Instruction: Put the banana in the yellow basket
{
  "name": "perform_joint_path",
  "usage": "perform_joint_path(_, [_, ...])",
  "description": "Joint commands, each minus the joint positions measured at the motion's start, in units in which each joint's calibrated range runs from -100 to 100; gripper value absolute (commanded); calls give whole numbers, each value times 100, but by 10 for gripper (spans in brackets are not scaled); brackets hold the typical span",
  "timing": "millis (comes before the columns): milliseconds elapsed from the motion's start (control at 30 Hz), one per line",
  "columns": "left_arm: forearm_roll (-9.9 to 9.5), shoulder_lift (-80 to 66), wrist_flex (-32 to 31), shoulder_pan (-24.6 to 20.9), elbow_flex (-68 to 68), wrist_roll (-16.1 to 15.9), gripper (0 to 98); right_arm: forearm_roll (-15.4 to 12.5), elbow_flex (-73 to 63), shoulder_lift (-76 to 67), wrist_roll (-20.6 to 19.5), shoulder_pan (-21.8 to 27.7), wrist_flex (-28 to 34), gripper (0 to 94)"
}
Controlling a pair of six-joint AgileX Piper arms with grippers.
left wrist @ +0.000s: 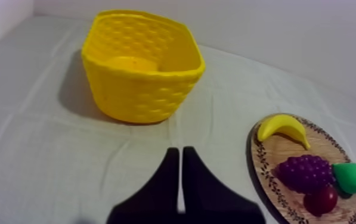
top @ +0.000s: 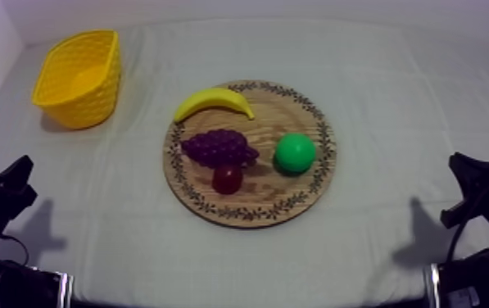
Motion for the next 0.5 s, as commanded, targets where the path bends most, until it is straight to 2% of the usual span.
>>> perform_joint_path(0, [-10,0,584,-114,-123,-1344,1,-2,-3,-4,0,1,-7,5])
perform_joint_path(467, [-10,0,584,-114,-123,-1372,1,-2,-3,-4,0,1,-7,5])
